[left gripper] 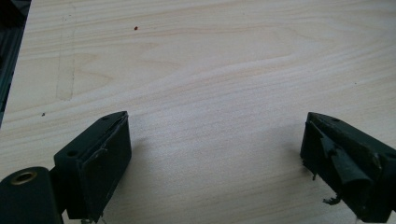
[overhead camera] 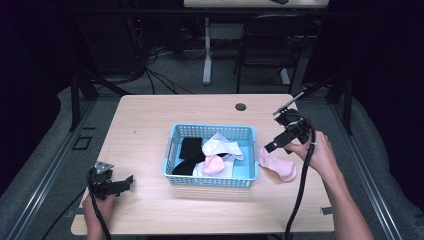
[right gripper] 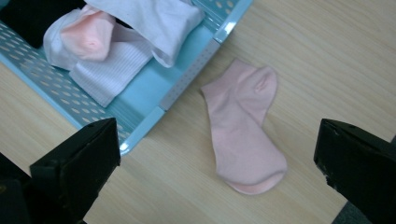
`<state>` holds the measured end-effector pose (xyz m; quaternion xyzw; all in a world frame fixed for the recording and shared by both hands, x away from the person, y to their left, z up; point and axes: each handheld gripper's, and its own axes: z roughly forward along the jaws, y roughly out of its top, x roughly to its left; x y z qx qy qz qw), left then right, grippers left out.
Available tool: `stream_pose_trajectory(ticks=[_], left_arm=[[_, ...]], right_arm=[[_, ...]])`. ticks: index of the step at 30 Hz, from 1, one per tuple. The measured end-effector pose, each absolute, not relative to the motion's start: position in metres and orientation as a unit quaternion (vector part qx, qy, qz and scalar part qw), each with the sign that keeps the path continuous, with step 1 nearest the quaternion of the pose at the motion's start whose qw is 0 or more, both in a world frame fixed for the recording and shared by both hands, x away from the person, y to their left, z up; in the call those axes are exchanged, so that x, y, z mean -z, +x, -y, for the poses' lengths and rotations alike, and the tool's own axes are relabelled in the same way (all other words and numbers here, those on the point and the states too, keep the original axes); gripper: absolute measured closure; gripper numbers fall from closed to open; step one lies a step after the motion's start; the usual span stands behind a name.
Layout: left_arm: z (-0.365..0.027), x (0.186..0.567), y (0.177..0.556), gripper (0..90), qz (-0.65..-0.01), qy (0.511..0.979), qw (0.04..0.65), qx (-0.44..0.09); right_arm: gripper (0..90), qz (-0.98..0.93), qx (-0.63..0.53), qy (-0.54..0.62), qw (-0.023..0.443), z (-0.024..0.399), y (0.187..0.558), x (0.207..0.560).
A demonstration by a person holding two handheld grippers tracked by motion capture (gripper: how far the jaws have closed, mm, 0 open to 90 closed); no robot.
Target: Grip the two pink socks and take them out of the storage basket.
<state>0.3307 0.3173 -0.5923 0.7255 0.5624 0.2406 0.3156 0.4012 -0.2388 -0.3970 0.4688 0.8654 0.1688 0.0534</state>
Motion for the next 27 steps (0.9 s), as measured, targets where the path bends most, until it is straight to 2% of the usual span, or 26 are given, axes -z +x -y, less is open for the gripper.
stream_pose_trajectory(ticks=[13,16,21,27], left_arm=[[-0.317,0.592,0.331,8.7,-0.562,0.725,0.316,-0.241],[-0.317,0.592,0.331,8.7,-0.562,0.725,0.316,-0.241],[-0.317,0.592,0.331,8.7,-0.562,0.726,0.316,-0.241],[-0.317,0.592,0.331,8.7,-0.562,0.726,0.316,-0.241]], right_arm=[[1.5,-0.893,-0.163,0.418,0.037,0.179,0.406,0.406],[1.8,-0.905,-0.157,0.395,0.023,0.155,0.409,0.417],[8.5,-0.916,-0.145,0.375,0.004,0.127,0.414,0.432],[10.2,-0.923,-0.13,0.361,-0.017,0.103,0.419,0.452]])
